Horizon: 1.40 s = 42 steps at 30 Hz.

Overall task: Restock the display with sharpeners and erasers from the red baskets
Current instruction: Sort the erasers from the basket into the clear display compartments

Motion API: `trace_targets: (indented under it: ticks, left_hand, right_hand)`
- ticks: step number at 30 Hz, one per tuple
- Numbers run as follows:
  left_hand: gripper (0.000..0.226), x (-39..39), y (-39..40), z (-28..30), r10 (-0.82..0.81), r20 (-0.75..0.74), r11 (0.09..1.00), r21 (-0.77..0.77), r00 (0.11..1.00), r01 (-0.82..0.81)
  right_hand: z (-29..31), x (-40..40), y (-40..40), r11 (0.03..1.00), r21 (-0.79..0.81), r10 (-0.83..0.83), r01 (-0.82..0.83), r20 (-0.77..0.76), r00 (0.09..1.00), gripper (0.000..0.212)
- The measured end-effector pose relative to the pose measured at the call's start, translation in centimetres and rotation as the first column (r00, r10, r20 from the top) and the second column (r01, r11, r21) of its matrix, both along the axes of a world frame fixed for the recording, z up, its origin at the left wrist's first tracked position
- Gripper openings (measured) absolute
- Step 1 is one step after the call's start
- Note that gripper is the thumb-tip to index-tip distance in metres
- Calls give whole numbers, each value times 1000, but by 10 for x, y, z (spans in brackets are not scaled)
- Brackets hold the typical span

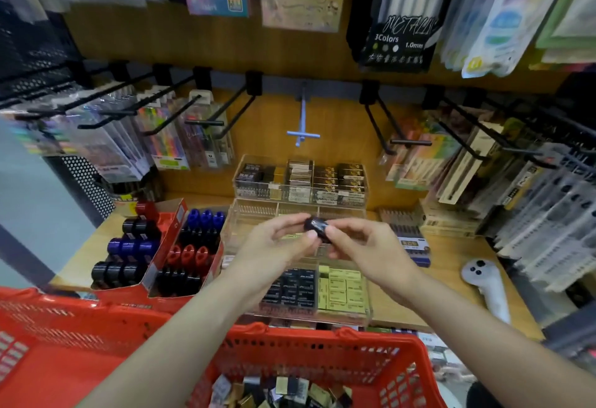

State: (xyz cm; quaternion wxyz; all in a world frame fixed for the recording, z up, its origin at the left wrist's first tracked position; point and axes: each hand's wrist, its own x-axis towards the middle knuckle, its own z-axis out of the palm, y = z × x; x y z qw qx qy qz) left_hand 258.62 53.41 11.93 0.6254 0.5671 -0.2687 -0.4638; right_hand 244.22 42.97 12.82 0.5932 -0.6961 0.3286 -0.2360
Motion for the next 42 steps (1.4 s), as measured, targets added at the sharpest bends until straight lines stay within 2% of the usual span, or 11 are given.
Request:
trace_targets:
  ticks: [3,6,11,13,16,18,21,28,32,36,42]
  left_hand:
    - [21,3,-7,-3,13,191,999,29,982,-19]
    - [20,2,-12,-12,40,41,996,75,998,-43]
    - [22,1,-23,-22,107,-78,989,110,991,-98]
    - [32,2,-27,-30,17,247,988,147,969,-55]
    - [61,9,-23,-57,-311,814,941,336,490,39]
    - [73,14,-20,-76,-453,859,890,452,238,59]
    - [77,19,-18,-90,-490,867,872,489,92,31]
    - [77,23,-20,-94,-440,887,898,437,138,53]
    - [76,23,-21,-93,-445,883,895,441,147,63]
    - [76,22,-22,-92,-451,878,893,446,162,66]
    - [77,25,-25,-98,-444,880,896,439,169,69]
  right_hand:
    - [-2,2,-5,988,149,52,-43,-55,997,34]
    - [-3,5,-6,991,128,37,-28,-70,997,35]
    - [-12,5,-12,947,-321,-33,-32,-197,980,38]
    - [-17,4,-23,895,-446,-139,7,-262,955,33]
    - [-29,1,-52,827,-563,-295,15,-410,863,33]
    - [-38,6,-70,827,-562,-314,-36,-513,799,33]
    - [-48,26,-84,839,-535,-298,-101,-607,737,31]
    - [-67,57,-81,880,-472,-277,-41,-583,764,41]
    - [-80,40,-66,738,-651,-238,-178,-498,834,31]
    - [-88,36,-60,680,-614,-161,-401,-658,735,50]
    - [-89,49,-69,728,-539,-136,-423,-719,682,66]
